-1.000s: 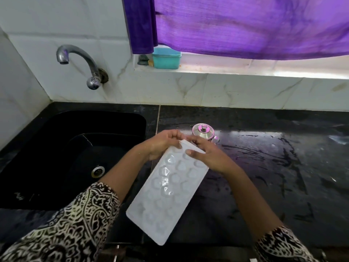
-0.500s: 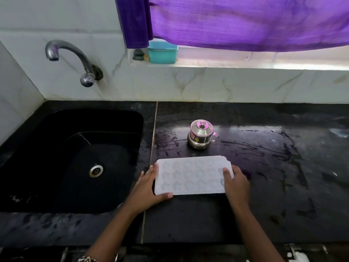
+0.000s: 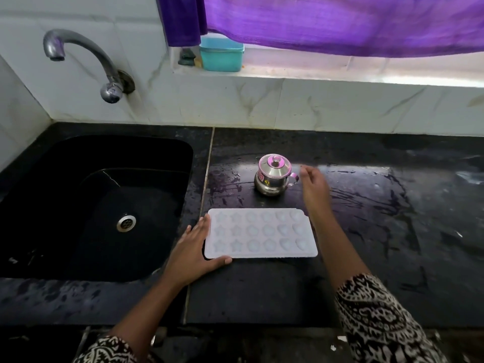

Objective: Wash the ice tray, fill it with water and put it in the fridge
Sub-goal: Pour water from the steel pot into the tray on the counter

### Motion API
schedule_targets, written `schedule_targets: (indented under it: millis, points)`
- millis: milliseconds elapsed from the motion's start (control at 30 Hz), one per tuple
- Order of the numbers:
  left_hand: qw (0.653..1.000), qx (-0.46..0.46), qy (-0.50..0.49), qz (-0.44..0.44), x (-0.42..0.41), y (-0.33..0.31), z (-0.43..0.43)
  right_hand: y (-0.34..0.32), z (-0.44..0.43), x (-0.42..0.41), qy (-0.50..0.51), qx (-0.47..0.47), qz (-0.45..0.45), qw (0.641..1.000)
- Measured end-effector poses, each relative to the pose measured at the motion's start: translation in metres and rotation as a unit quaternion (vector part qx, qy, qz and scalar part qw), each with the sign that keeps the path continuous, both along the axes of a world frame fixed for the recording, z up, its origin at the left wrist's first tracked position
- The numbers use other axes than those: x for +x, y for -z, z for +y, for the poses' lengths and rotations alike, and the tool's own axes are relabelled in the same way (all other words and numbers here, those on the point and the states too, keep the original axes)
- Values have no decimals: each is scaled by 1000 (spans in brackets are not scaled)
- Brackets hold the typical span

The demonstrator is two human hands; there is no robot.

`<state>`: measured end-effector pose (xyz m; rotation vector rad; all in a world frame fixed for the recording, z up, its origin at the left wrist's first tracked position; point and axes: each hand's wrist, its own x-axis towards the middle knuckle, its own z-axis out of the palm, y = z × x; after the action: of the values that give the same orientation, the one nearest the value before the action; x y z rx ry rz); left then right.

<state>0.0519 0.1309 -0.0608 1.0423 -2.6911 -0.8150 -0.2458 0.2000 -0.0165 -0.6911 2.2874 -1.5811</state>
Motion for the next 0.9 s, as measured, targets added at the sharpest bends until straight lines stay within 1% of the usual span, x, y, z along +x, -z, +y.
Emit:
schedule_targets:
  millis: [233, 300, 400, 467, 533, 700, 833, 900]
  points:
    - [1000, -12, -3, -10, -3, 2, 1, 9, -25, -9, -48, -4, -118, 992]
    - [1000, -12, -2, -14, -3, 2, 1, 14, -26, -4, -44, -26, -156, 986]
    - [1000, -13, 0, -17, -3, 3, 0, 21, -29, 7, -8, -117, -214, 970]
    - [1000, -14, 2, -19, -3, 3, -1, 25, -31, 11, 23, -187, -268, 945]
    - [1000, -14, 4, -19, -3, 4, -2, 24, -35, 11, 50, -239, -302, 921]
    - [1000, -15, 4, -19, -2, 6, -1, 20, -35, 5, 74, -342, -316, 882]
    - [999, -26, 1, -22, -2, 8, -2, 13, -24, 8, 75, -381, -328, 861]
    - [999, -27, 2, -23, -2, 9, -2, 6, -18, 12, 64, -388, -331, 858]
